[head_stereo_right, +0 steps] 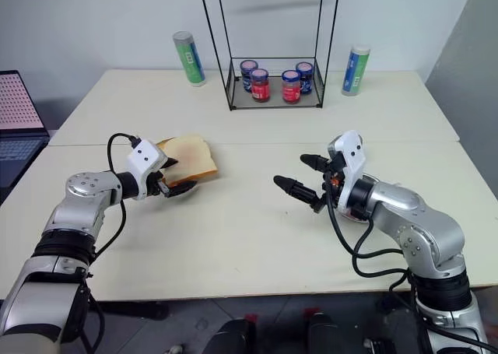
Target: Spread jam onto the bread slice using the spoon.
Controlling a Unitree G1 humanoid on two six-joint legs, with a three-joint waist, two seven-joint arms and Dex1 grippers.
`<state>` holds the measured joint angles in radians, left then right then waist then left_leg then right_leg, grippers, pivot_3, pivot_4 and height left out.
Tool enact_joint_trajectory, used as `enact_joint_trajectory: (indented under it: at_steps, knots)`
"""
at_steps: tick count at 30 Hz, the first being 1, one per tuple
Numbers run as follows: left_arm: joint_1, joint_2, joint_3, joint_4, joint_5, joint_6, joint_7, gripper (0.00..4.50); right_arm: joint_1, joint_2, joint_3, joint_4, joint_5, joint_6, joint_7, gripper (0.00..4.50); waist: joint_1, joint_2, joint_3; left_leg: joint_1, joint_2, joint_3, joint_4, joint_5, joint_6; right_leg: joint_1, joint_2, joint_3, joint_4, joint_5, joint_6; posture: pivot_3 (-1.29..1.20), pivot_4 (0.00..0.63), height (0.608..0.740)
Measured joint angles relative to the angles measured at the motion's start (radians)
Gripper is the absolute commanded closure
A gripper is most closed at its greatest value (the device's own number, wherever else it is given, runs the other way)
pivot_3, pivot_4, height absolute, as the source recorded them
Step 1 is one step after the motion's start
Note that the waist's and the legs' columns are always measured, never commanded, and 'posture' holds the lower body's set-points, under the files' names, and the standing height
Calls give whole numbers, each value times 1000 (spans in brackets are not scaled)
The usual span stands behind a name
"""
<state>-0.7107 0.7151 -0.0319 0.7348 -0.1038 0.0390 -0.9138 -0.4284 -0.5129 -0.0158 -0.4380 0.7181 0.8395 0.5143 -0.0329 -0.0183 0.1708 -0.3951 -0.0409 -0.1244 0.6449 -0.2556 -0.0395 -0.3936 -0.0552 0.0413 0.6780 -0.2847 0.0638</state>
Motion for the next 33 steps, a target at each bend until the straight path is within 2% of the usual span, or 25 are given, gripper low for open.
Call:
enact_joint_trajectory:
  at_steps: [13, 16, 20, 26, 30, 33]
  knots:
    - [-9, -31, 69, -8, -61, 63, -38, 3709, 16, 12, -2, -6, -7, -2, -13, 0, -1, 0, 0, -2, 0, -1, 0, 0, 0, -2, 0, 0, 1, 0, 0, 0, 150, 740]
    - [-8, -33, 81, -31, -75, 66, -39, 4425, 18, 13, -1, -11, -8, -3, -13, 0, -1, 0, 0, -2, 0, -1, 0, 0, 0, -2, 0, 0, 1, 0, 0, 0, 150, 740]
    - [-10, -39, 89, -79, -79, 71, -30, 4492, 25, 13, 0, -11, -17, -3, -13, 0, -1, 0, 0, -2, 0, -1, 1, 0, 0, -2, 0, 0, 1, 0, 0, 0, 150, 740]
    - [-54, -84, 80, -303, -92, 116, -5, 4492, 54, 13, -34, -35, -24, -1, -46, 0, 2, 0, 0, -4, 0, -3, 1, 0, 0, -2, -1, -1, 1, 0, 0, 0, 150, 740]
    - [-10, -117, -22, -497, -55, 120, -18, 4492, 96, 12, -86, -98, 14, 29, -88, 0, 1, 0, 0, -4, 1, -2, 1, 0, 0, -3, -1, 0, 1, 0, 0, 0, 150, 740]
    - [122, -144, -171, -609, 39, 28, -39, 4492, 144, 17, -126, -178, 59, 65, -138, 0, -2, 3, -2, -1, 1, 0, -1, 0, 0, -1, -1, 3, 0, 0, 0, 0, 150, 740]
